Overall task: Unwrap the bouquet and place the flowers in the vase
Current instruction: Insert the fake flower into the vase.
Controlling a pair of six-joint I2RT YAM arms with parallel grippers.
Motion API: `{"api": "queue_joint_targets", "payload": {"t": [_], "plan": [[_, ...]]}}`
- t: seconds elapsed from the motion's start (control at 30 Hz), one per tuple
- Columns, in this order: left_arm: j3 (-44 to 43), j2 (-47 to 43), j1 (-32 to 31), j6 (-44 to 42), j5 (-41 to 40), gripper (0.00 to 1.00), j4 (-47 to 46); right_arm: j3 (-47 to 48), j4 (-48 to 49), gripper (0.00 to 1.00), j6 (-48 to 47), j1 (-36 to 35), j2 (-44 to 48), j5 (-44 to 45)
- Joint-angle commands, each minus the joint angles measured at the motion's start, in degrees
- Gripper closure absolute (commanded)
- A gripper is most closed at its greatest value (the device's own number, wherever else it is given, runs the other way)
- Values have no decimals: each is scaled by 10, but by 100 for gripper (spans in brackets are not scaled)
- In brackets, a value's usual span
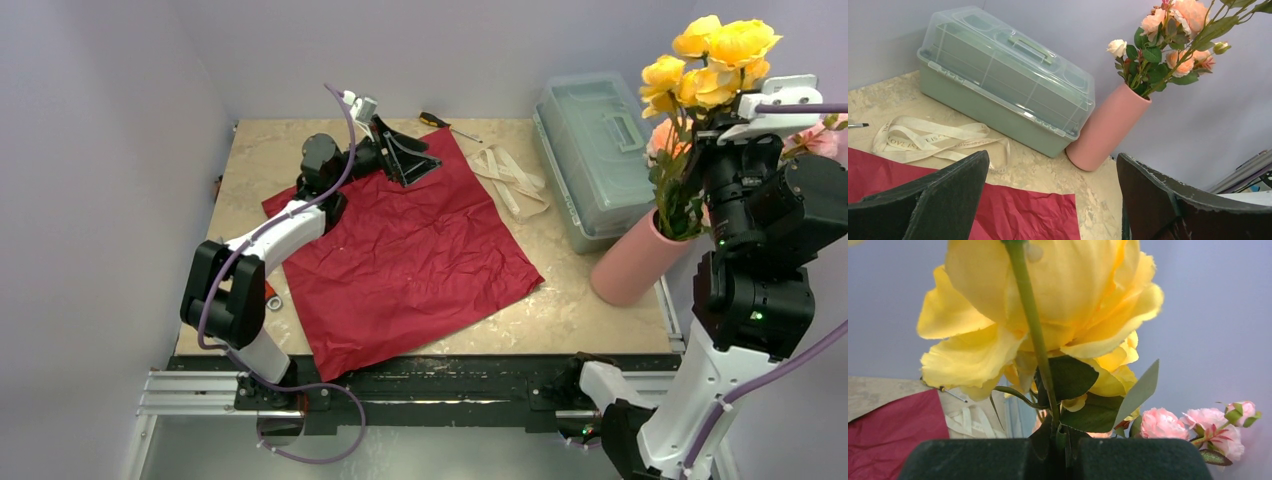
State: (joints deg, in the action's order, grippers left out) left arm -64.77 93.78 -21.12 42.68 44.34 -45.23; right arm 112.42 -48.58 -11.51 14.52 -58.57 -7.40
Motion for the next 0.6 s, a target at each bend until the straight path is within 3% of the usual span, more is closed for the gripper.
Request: {"api": "queue_joint_targets", "payload": {"t": [0.0, 0.33, 0.57], "plan": [[-1, 3, 0, 1, 3, 0, -34, 35, -11, 100, 20, 3, -29, 64], [-6, 9, 0, -1, 1, 0, -32, 148, -23, 100, 80, 12, -85, 72], [-4, 7, 0, -6, 0, 0, -24, 53, -17, 100, 99, 19, -51, 134]]}}
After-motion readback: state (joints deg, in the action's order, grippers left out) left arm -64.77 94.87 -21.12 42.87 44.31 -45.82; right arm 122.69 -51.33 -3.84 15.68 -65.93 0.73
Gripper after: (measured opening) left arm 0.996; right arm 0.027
